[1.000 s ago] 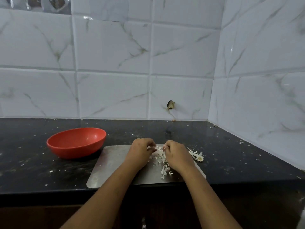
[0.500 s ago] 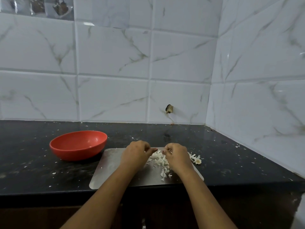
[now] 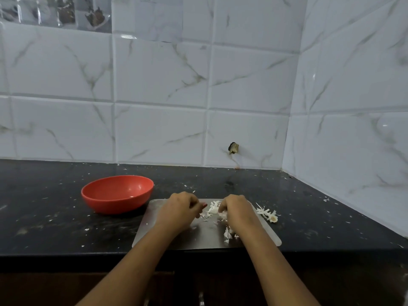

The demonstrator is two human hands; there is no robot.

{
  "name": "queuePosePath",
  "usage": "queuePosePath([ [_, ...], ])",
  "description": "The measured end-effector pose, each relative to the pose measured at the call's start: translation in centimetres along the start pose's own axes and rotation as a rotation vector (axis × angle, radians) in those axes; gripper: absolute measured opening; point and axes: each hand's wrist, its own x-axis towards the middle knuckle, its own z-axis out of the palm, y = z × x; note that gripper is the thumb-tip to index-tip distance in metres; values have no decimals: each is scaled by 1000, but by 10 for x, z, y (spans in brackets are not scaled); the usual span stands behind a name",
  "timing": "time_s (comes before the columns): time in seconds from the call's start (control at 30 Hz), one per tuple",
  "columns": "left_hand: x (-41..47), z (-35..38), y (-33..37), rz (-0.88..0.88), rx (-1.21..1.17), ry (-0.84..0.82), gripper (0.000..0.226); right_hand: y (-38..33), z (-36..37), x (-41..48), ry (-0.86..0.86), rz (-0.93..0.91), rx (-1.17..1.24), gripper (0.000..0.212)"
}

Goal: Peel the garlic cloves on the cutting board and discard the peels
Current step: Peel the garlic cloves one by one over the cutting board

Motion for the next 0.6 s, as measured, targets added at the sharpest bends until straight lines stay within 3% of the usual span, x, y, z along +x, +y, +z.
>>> queuePosePath([
  [0.13,-7,-12,-6,1,-2,-1,16,-8,1,-3,200,-22,189,17],
  [0.2,-10,-16,-12,13,-39,1,4,-20,4,-7,221,-47,366,16],
  [0.33,-18,-21,-23,68,-47,46,24,-42,19,-13,140,-24,699,15],
  [0.6,-35,-20,-34,208,-73,49,41,-60,34,-19,26,-31,803,5],
])
